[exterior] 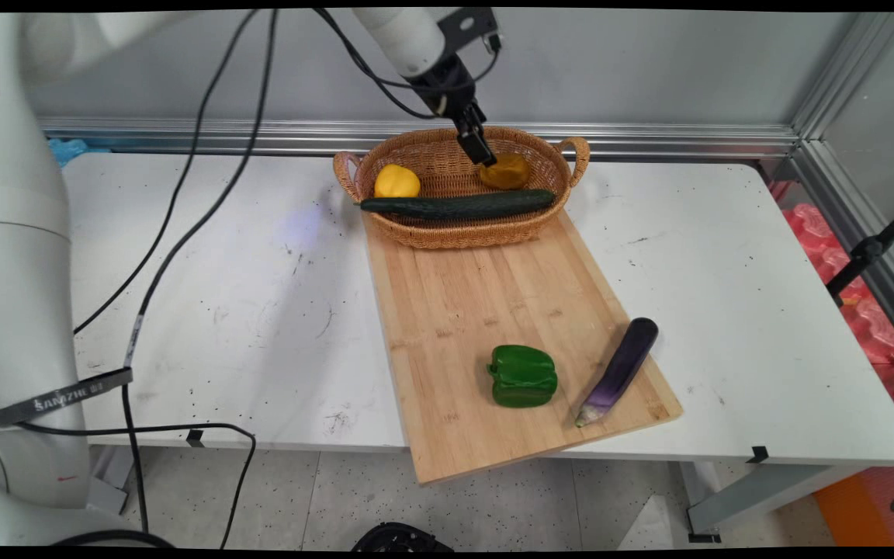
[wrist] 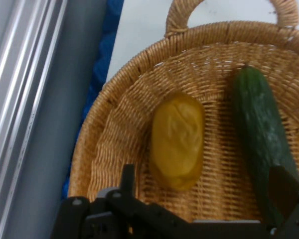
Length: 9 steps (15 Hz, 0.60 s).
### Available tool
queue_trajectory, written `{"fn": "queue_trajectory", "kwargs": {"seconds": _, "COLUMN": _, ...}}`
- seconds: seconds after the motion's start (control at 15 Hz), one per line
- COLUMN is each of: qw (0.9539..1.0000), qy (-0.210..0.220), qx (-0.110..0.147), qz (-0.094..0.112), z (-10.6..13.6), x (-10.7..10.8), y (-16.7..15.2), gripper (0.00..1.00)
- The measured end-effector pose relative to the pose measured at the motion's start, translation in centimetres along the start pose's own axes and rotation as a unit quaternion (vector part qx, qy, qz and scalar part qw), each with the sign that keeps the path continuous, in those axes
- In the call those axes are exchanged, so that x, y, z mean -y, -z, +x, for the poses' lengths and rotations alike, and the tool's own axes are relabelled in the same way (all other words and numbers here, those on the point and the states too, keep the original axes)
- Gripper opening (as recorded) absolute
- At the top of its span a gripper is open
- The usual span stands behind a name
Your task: Pick up the potato from the vegetable basket
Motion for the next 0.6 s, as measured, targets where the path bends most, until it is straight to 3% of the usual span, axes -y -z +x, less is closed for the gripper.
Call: {"fn": "queue_trajectory", "kwargs": {"seconds": 0.6, "qw": 0.9997, "qy": -0.009, "qx": 0.022, "qz": -0.008, "z": 1.3, "x": 1.1, "y": -7.6, "gripper": 1.0}}
